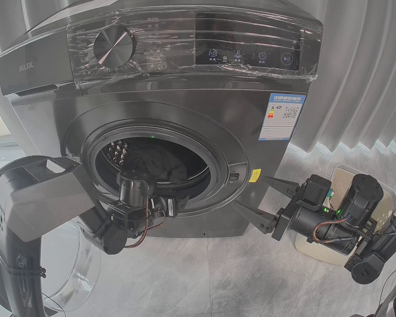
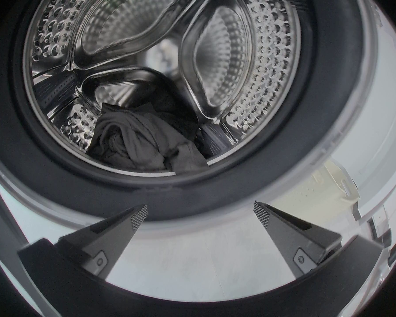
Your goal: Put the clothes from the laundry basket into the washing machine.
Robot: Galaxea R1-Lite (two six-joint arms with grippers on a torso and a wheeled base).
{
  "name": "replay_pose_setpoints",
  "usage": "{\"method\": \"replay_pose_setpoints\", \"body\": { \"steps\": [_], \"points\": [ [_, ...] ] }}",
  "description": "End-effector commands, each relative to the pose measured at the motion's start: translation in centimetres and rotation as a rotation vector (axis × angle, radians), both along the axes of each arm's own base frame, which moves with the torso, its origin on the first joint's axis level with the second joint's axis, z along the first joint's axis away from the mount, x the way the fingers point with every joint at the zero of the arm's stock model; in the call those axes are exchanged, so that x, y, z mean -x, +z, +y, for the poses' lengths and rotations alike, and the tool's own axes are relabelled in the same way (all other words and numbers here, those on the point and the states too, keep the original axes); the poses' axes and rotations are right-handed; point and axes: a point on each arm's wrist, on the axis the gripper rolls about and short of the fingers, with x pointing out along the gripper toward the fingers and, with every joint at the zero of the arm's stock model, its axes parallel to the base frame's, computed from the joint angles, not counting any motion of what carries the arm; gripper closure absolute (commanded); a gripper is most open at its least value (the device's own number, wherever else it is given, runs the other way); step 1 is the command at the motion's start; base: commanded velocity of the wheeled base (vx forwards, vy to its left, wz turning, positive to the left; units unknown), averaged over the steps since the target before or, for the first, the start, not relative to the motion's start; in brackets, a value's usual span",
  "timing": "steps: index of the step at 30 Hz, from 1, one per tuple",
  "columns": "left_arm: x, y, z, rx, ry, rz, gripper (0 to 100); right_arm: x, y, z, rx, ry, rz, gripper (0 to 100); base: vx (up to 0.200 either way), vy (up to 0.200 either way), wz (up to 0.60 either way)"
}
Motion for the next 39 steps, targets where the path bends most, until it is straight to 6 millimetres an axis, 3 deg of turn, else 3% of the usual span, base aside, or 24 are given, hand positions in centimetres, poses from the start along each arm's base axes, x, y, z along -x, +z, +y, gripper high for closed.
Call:
{"method": "replay_pose_setpoints", "body": {
  "steps": [1, 3, 4, 5, 6, 10, 12, 17, 23, 27, 33, 39],
  "points": [
    [5.4, 1.7, -0.4, -0.011, -0.080, 0.015, 0, 0.0, 0.0, 0.0, 0.001, 0.002, 0.001, 0, 0.000, 0.000, 0.00],
    [6.8, 1.9, -0.4, -0.016, -0.102, 0.021, 0, 0.0, 0.0, 0.0, 0.001, 0.002, 0.001, 0, 0.000, 0.000, 0.00],
    [8.9, 2.3, -0.5, -0.026, -0.144, 0.018, 0, 0.1, -0.1, 0.0, 0.001, 0.002, 0.002, 0, 0.000, 0.000, 0.00],
    [9.1, 2.3, -0.5, -0.028, -0.148, 0.019, 0, 0.1, -0.1, 0.0, 0.001, 0.002, 0.002, 0, 0.000, 0.000, 0.00],
    [10.7, 2.8, -0.4, -0.036, -0.179, 0.006, 0, 0.1, 0.0, 0.0, 0.001, 0.002, 0.002, 0, 0.000, 0.000, 0.00],
    [12.6, 4.7, -0.6, -0.001, -0.216, -0.059, 0, 0.3, 0.0, -0.2, 0.002, 0.002, 0.001, 0, 0.000, 0.000, 0.00],
    [15.8, 7.6, 0.3, 0.056, -0.260, -0.134, 0, 0.8, 0.8, -0.5, -0.003, 0.001, -0.031, 0, 0.000, 0.000, 0.00],
    [20.8, 11.7, 2.6, 0.164, -0.315, -0.249, 0, 1.7, 2.9, -1.4, -0.041, -0.008, -0.100, 0, 0.000, 0.000, 0.00],
    [22.7, 15.5, 6.2, 0.289, -0.209, -0.403, 0, 2.8, 4.9, -2.7, -0.090, -0.064, -0.162, 0, 0.000, 0.000, 0.00],
    [24.0, 14.5, 8.9, 0.256, -0.089, -0.396, 0, 3.6, 6.4, -4.8, -0.128, -0.167, -0.216, 0, 0.000, 0.000, 0.00],
    [25.0, 14.2, 11.4, 0.225, 0.030, -0.395, 0, 5.6, 7.7, -7.8, -0.155, -0.247, -0.279, 0, 0.000, 0.000, 0.00],
    [26.1, 11.9, 13.0, 0.152, 0.114, -0.336, 0, 7.5, 7.3, -10.8, -0.143, -0.361, -0.298, 0, 0.000, 0.000, 0.00]
  ]
}}
